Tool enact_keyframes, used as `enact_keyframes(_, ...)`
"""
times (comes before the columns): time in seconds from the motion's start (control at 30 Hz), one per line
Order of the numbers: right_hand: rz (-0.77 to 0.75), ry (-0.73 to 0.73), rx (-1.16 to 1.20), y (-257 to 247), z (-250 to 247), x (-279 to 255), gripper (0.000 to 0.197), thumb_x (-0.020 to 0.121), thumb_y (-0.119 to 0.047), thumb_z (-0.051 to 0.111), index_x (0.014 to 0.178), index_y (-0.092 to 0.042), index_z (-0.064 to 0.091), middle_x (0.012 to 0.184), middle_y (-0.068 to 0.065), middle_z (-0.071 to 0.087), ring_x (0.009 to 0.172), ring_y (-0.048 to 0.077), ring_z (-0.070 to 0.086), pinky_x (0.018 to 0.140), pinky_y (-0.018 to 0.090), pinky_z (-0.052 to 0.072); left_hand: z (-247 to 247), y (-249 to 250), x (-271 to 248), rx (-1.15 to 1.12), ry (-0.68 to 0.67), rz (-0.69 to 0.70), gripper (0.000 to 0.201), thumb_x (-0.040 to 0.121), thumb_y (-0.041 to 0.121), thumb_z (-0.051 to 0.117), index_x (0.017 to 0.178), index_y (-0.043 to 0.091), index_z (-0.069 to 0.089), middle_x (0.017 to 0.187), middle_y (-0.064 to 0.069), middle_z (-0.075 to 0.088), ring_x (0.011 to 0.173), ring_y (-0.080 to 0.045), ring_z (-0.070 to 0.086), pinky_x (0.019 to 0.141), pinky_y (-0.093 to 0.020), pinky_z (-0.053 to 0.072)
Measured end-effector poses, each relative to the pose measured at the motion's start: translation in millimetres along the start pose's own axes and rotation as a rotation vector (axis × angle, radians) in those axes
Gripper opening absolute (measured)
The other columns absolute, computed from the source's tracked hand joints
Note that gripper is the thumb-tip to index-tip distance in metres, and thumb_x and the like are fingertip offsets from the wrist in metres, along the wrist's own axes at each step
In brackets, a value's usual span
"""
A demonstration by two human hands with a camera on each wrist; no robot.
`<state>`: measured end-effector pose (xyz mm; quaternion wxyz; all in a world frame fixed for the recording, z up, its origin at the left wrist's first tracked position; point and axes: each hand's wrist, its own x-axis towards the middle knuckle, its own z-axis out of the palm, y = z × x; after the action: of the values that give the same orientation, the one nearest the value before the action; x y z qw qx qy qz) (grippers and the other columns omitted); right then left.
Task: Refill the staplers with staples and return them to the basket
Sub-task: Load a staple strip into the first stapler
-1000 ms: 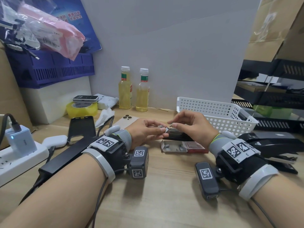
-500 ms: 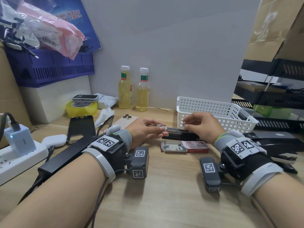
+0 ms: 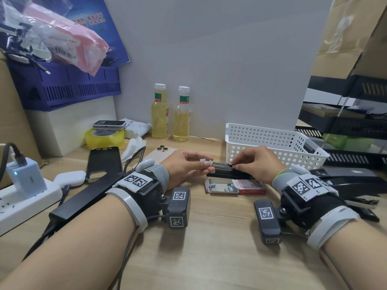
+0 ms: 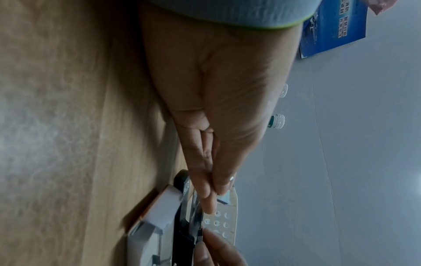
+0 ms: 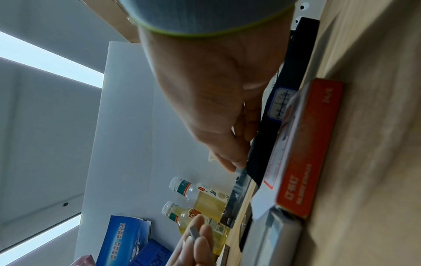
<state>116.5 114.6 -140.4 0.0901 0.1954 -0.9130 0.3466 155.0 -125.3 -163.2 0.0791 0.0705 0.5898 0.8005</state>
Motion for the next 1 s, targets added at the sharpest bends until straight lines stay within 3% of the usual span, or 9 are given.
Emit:
enact_keyframes(0.2,-0.001,-0.004,0.0,-1,-1,0,0.009,0.079,-0.014,0.078,0.081,-0.022,0.079,0.078,-0.009,0.076,0.078,0.005,0.07,0.07,0.015,0.047,1,-1,0,0.029,-0.007,0.006,0.018,0.084,-0.008,0.067,0.101,-0.004,0.07,0.099,-0.024,0.072,0.086,-0.025,0.074,0.077,-0.024,0.06)
enact_keyframes(0.53,0.029,-0.002,-0.028,-1,0,0,0.01,0.076,-0.014,0.079,0.077,-0.025,0.079,0.075,-0.009,0.075,0.077,0.012,0.07,0.073,0.027,0.057,3,-1,-1,0.058,-0.011,0.019,0.015,0.083,-0.006,0.069,0.097,-0.002,0.073,0.096,-0.02,0.072,0.082,-0.022,0.074,0.075,-0.021,0.06)
enact_keyframes(0.7,0.045,0.024,-0.097,-6,1,-1,0.01,0.079,-0.017,0.076,0.077,-0.026,0.08,0.064,-0.005,0.068,0.057,0.007,0.057,0.052,0.017,0.042,3,-1,-1,0.076,-0.007,0.032,0.015,0.085,-0.006,0.068,0.1,-0.003,0.072,0.092,-0.016,0.073,0.078,-0.018,0.073,0.072,-0.019,0.059)
enact_keyframes(0.87,0.054,0.005,-0.108,-9,-1,-4,0.009,0.079,-0.016,0.077,0.08,-0.024,0.08,0.07,-0.012,0.069,0.069,0.005,0.062,0.059,0.014,0.042,3,0,-1,0.07,-0.003,0.031,0.014,0.085,-0.006,0.067,0.098,-0.003,0.072,0.086,-0.014,0.075,0.076,-0.018,0.073,0.072,-0.019,0.059)
enact_keyframes(1.0,0.063,0.008,-0.096,-11,-1,-5,0.009,0.078,-0.015,0.077,0.079,-0.023,0.08,0.072,-0.01,0.072,0.07,0.008,0.066,0.057,0.015,0.045,3,0,-1,0.077,-0.002,0.037,0.014,0.085,-0.006,0.067,0.096,-0.002,0.072,0.086,-0.013,0.075,0.077,-0.018,0.073,0.071,-0.019,0.059)
